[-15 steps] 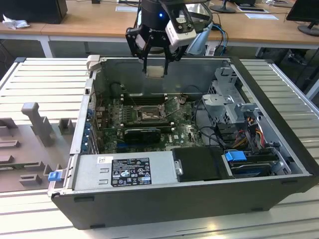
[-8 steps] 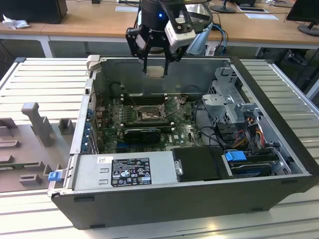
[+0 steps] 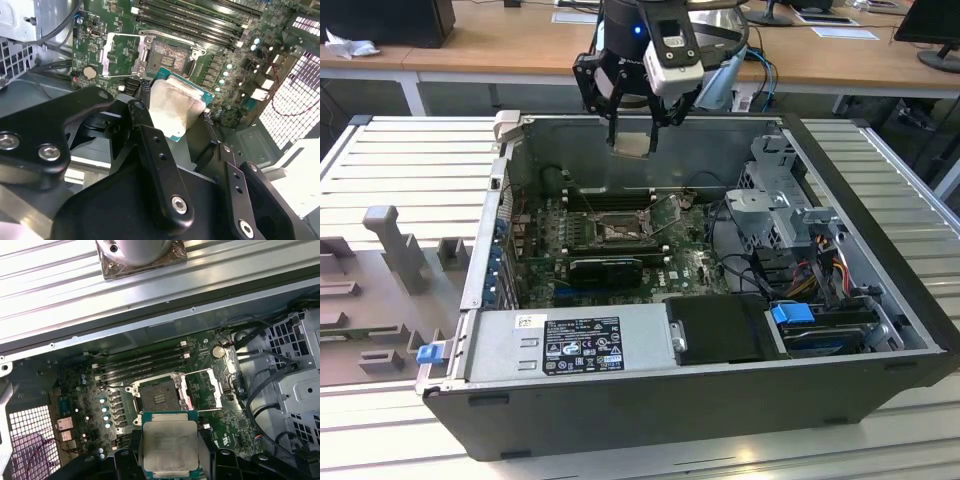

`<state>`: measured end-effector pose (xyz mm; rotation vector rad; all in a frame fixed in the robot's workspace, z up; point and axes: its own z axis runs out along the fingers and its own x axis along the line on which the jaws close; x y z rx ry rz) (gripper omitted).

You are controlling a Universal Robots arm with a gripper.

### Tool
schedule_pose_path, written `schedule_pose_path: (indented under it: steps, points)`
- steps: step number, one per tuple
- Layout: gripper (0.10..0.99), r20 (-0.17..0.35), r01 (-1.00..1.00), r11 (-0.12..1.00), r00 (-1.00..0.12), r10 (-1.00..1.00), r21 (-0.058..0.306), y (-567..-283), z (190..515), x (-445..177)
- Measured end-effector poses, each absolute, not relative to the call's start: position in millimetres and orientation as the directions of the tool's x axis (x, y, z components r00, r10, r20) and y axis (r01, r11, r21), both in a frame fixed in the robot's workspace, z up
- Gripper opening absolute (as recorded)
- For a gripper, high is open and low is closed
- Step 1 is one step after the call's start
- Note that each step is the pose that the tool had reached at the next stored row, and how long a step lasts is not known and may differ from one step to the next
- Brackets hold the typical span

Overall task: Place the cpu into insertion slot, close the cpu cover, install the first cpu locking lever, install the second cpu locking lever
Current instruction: 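Place the cpu into insertion slot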

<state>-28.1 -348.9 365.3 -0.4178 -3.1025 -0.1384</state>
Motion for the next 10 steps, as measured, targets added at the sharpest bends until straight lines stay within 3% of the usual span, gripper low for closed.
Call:
schedule_pose_path:
  steps: [10]
  points:
    - [0.533, 0.020, 0.378, 0.922, -0.926, 0.378, 0.086, -348.9, 365.1, -28.1]
